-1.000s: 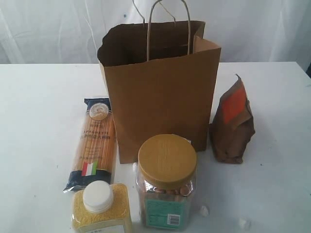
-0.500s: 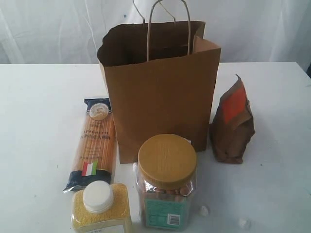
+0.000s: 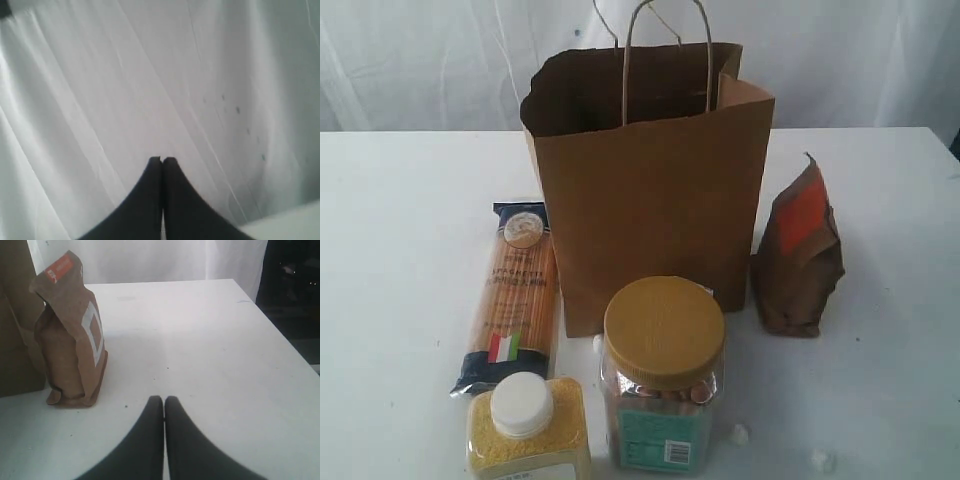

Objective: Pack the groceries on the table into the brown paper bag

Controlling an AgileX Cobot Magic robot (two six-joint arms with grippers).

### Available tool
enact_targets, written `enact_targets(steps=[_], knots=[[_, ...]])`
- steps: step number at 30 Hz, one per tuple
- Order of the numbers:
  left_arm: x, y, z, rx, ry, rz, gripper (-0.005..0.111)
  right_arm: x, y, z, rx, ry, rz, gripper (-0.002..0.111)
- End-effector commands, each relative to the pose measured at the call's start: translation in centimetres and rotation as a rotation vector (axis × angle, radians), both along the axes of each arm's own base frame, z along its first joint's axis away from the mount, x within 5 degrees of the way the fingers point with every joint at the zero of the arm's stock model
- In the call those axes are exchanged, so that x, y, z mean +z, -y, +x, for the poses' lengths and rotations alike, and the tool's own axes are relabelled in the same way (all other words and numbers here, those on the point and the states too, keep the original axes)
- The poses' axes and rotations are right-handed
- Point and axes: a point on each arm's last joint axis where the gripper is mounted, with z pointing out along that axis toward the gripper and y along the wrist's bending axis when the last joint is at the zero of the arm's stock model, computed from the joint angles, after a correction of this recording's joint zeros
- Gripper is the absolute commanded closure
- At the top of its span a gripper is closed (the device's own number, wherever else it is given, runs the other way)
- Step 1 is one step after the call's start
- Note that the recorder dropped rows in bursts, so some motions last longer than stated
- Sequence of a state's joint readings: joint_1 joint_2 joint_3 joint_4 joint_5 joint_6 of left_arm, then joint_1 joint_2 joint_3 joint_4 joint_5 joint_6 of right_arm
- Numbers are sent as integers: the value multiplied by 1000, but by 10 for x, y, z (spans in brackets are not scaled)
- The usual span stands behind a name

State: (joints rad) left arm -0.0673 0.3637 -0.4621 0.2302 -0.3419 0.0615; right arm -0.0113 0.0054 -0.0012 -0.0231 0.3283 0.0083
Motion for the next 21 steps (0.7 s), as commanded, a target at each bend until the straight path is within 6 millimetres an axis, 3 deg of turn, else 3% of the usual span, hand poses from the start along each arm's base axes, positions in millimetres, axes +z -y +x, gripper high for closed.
enact_targets(steps=[1, 4, 6, 7, 8, 9, 10, 13, 14, 17, 18, 21], knots=[[-23, 8, 47, -54, -244, -45, 107, 1, 0, 0, 3, 12, -8, 108], [-30, 36, 73, -295, -286, -331, 107, 1, 0, 0, 3, 12, -8, 108], [-41, 66, 77, -472, -342, -183, 107, 1, 0, 0, 3, 12, -8, 108], [-50, 89, 74, -595, -365, 28, 107, 1, 0, 0, 3, 12, -8, 108], [-53, 98, 72, -645, -363, 119, 107, 1, 0, 0, 3, 12, -8, 108], [-59, 115, 63, -744, -344, 345, 107, 1, 0, 0, 3, 12, -8, 108], [-65, 120, 60, -739, -375, 480, 107, 1, 0, 0, 3, 12, -8, 108], [-76, 105, 67, -400, -691, 301, 107, 1, 0, 0, 3, 12, -8, 108], [-75, 100, 67, -298, -726, 317, 107, 1, 0, 0, 3, 12, -8, 108], [-61, 87, 65, -77, -722, 611, 107, 1, 0, 0, 3, 12, -8, 108], [-46, 84, 65, -6, -731, 747, 107, 1, 0, 0, 3, 12, -8, 108], [-29, 77, 66, 121, -863, 835, 107, 1, 0, 0, 3, 12, -8, 108]])
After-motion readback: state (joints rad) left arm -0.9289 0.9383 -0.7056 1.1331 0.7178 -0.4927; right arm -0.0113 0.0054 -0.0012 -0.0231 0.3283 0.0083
